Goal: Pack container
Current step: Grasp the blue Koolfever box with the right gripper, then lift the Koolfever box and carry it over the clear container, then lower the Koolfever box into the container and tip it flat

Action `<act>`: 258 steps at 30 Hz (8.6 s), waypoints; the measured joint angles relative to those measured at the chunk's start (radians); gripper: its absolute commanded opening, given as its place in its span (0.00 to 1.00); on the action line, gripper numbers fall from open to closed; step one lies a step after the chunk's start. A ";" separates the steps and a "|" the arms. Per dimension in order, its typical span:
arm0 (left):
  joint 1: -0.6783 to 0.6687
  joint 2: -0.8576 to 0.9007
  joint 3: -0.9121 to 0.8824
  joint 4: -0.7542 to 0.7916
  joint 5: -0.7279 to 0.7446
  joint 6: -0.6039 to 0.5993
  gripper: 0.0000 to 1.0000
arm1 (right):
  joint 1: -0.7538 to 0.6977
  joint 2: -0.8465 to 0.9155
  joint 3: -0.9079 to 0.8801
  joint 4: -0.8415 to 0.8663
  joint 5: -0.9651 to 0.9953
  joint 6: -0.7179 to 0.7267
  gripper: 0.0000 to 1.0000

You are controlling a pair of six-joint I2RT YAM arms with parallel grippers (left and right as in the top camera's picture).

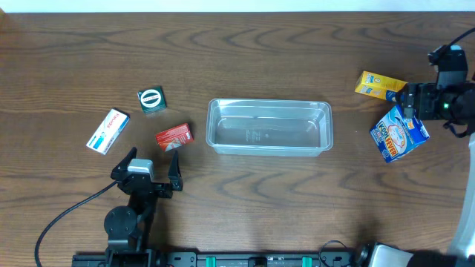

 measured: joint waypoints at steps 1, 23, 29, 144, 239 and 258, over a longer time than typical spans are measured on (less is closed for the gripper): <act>0.000 0.000 0.000 0.000 0.000 0.000 0.98 | -0.010 0.013 0.000 0.000 -0.003 0.000 0.80; 0.000 0.000 0.000 0.000 0.000 0.000 0.98 | -0.050 0.187 0.001 -0.091 -0.045 -0.004 0.40; 0.000 0.000 0.000 0.000 0.000 0.000 0.98 | -0.050 0.187 0.000 -0.098 -0.040 -0.004 0.29; 0.000 0.000 0.000 0.000 0.000 0.000 0.98 | 0.754 0.188 0.141 0.069 0.053 0.850 0.01; 0.000 0.000 0.000 0.000 0.000 0.000 0.98 | 0.859 0.148 0.124 -0.001 0.132 0.500 0.01; 0.000 0.000 0.000 0.000 0.000 0.000 0.98 | 0.875 0.230 0.124 -0.074 0.213 0.443 0.01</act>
